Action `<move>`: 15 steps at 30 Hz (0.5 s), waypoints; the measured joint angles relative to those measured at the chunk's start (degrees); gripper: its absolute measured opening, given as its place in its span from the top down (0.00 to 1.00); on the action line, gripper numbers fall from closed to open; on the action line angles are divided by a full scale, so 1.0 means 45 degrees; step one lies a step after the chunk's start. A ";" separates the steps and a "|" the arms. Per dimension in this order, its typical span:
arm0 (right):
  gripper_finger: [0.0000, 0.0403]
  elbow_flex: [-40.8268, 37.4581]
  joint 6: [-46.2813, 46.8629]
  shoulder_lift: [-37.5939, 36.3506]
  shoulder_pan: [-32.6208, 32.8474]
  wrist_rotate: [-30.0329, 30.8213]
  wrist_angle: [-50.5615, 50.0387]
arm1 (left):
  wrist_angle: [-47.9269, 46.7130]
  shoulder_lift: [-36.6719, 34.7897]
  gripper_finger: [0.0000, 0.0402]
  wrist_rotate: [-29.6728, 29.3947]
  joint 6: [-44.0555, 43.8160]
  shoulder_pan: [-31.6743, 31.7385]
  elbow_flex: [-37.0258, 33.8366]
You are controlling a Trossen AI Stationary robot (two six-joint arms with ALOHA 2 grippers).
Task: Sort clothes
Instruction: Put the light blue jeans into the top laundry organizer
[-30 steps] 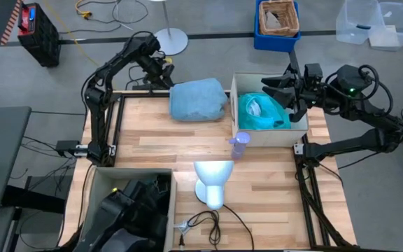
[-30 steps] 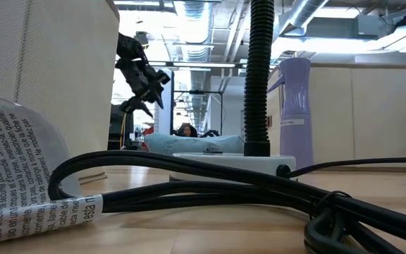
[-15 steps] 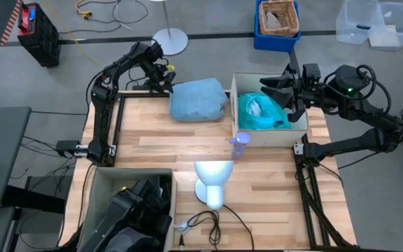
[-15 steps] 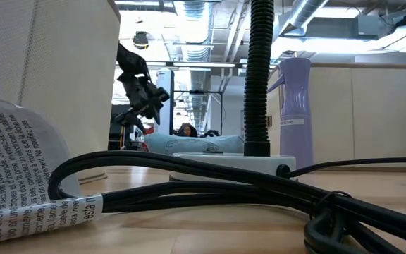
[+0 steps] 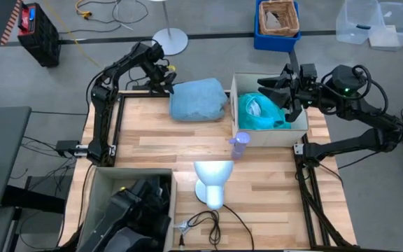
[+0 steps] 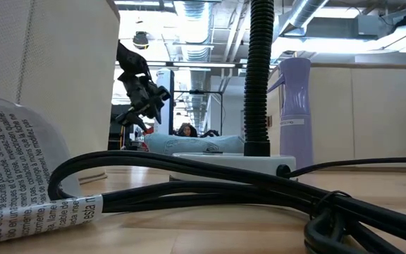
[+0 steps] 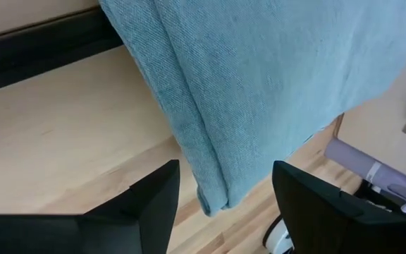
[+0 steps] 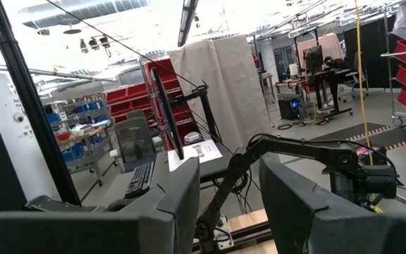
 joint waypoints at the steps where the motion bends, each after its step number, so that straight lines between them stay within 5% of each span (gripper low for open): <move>1: 0.60 0.0000 0.0000 0.0000 0.0000 0.0000 0.0002 | -0.0040 0.0000 0.47 -0.0002 0.0040 0.0000 0.0000; 15: 0.60 0.0000 -0.0005 -0.0010 0.0000 0.0000 -0.0094 | -0.0196 0.0121 0.54 -0.0189 0.0392 0.0063 0.0087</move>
